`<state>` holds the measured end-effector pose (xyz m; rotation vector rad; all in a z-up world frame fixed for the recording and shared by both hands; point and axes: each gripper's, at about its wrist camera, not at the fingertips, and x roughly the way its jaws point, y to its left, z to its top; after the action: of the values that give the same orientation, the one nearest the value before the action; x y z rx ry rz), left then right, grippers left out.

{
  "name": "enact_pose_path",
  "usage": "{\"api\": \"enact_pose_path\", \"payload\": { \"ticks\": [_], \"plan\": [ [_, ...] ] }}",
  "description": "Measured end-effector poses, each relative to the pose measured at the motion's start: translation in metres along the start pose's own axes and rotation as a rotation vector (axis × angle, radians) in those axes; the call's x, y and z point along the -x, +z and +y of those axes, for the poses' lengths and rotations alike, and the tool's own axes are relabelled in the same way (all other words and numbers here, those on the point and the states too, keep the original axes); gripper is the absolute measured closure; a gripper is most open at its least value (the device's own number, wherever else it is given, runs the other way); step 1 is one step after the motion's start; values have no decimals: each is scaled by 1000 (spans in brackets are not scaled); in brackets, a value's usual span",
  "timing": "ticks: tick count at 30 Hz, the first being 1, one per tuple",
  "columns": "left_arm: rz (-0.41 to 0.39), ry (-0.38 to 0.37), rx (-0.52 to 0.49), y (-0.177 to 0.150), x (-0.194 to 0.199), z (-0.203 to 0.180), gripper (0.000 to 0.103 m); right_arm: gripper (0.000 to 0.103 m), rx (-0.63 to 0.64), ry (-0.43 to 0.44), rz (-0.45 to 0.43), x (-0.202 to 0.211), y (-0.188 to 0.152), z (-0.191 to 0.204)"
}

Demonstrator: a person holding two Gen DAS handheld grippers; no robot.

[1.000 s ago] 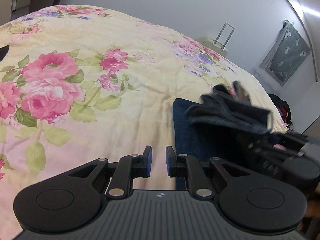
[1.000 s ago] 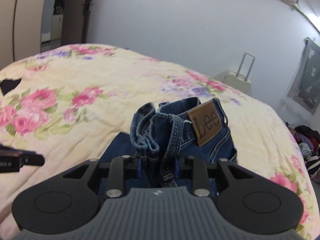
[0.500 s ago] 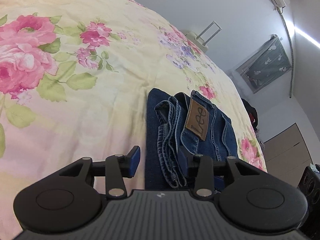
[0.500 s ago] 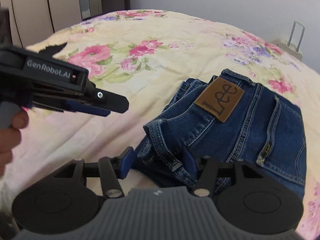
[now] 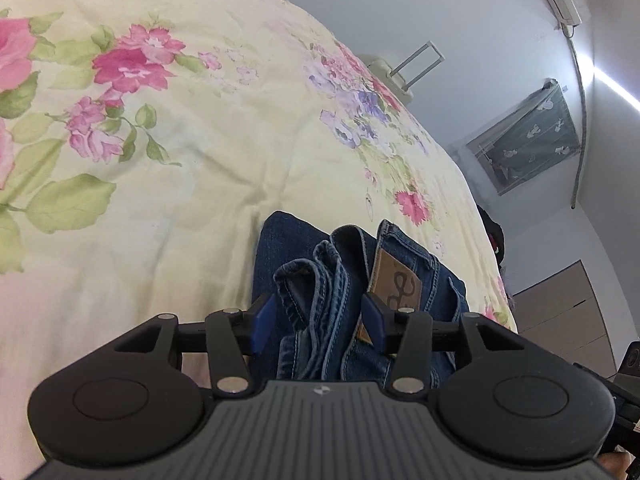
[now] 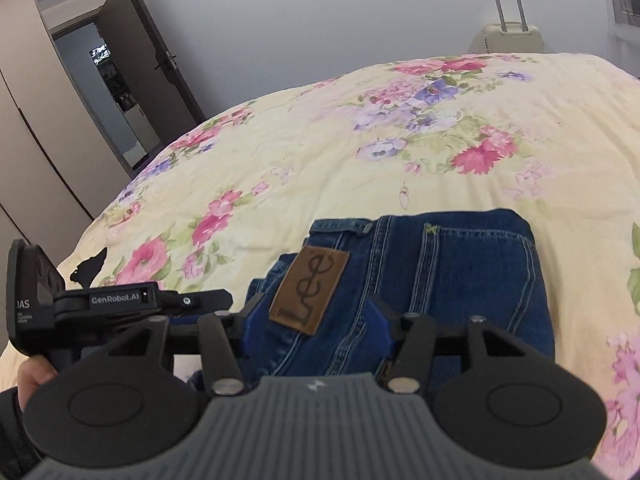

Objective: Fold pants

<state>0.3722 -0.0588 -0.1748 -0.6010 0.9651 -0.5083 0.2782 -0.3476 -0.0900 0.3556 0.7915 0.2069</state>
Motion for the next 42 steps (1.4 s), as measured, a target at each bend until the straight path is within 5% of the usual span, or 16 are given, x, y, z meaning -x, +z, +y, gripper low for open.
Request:
{"api": "enact_pose_path", "payload": {
  "ticks": [6, 7, 9, 11, 16, 19, 20, 25, 30, 32, 34, 36, 38, 42],
  "plan": [
    [10, -136, 158, 7, -36, 22, 50, 52, 23, -26, 30, -52, 25, 1],
    [7, -140, 166, 8, -40, 23, 54, 52, 27, -55, 38, -61, 26, 2],
    [16, -167, 151, 8, -46, 23, 80, 52, 16, -84, 55, -74, 24, -1],
    [-13, -183, 78, 7, -42, 14, 93, 51, 12, -78, 59, -81, 18, -4],
    [-80, -168, -243, 0, -19, -33, 94, 61, -77, 4, 54, -81, 5, -15],
    [-77, -99, -240, -2, -20, -21, 97, 87, -193, 32, 21, -77, -1, -32],
    [-61, -54, -180, 0, -24, -9, 95, 103, -226, 35, 23, -77, -3, -37],
    [-38, -39, 11, 3, -7, 24, 87, 103, -221, 50, 29, -77, -3, -30],
    [-43, -124, 16, 10, 27, 15, 76, 103, -188, 83, 13, -65, 7, -19],
    [-34, -105, 4, 4, 30, 11, 73, 103, -161, 201, 47, -67, 9, -4],
    [-3, -75, -17, -5, 29, 6, 73, 103, 5, 81, 88, -76, 5, 31],
    [17, -66, -20, -14, 33, 5, 66, 103, -22, 79, 86, -79, 1, 37],
    [21, -58, -30, -28, 39, 3, 44, 103, -26, 58, 42, -69, -2, 34],
    [35, -33, -18, -45, 48, -1, 43, 103, -42, 4, -23, -28, -8, 13]
  ]
}}
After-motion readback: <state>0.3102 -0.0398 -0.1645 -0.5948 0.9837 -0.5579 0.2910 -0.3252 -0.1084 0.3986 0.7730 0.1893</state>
